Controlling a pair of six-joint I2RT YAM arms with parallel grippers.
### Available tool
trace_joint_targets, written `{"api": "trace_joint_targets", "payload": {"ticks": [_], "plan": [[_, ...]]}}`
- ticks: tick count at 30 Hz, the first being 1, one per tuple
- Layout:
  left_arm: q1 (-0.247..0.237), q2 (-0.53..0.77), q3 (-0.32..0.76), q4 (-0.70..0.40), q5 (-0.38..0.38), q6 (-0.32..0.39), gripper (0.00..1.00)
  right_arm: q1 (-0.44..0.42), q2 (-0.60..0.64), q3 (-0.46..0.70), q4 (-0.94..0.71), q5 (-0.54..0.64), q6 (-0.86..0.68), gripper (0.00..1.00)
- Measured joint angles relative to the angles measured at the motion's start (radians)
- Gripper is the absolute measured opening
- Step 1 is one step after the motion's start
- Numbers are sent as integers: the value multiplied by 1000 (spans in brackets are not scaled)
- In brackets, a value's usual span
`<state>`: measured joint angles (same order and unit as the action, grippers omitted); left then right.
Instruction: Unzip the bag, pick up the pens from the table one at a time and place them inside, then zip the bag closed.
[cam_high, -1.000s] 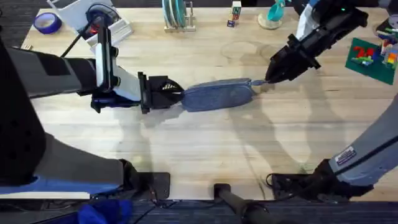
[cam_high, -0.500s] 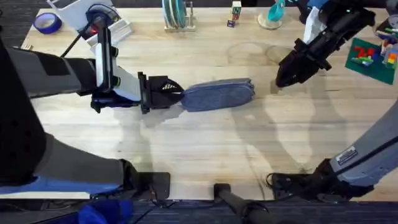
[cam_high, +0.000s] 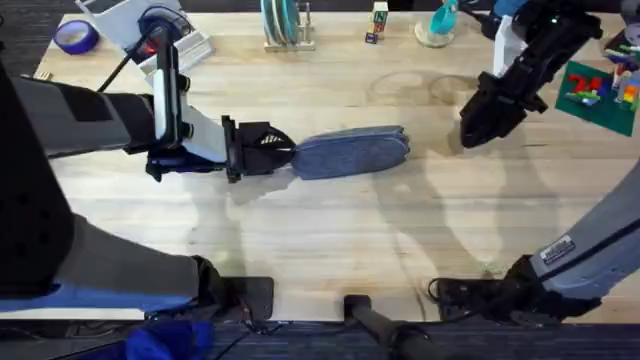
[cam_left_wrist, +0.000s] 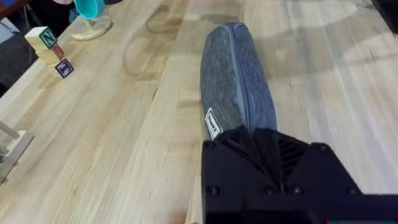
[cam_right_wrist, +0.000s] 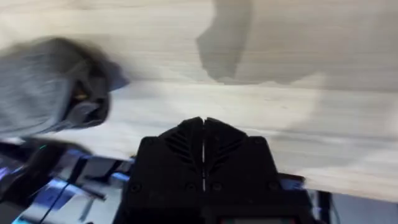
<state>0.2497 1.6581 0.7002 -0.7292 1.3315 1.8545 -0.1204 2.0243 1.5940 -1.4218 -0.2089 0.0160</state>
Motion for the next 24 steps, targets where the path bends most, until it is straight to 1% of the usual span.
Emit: {"api": "trace_joint_targets", "payload": {"ticks": [1,2,3,6,8,9,10,18,21,24], "plan": [[0,0,0,0,0,0,44,0,0,0,2,30,4,34],[0,0,0,0,0,2,104,1,0,0,5,51,10,49],[0,0,0,0,4,1,226,2,0,0,10,70,18,146],[0,0,0,0,12,-1,696,4,0,0,30,108,18,587],[0,0,0,-2,14,-4,952,7,0,0,39,120,19,873],[0,0,0,-3,15,-3,981,9,0,0,41,124,18,959],[0,0,0,-2,16,-3,989,12,0,0,44,130,18,987],[0,0,0,15,16,-3,993,62,-18,0,52,145,19,995],[0,0,0,24,32,-3,993,96,-78,0,52,146,21,995],[0,0,0,22,44,-3,993,131,-167,0,52,146,21,996]]}}
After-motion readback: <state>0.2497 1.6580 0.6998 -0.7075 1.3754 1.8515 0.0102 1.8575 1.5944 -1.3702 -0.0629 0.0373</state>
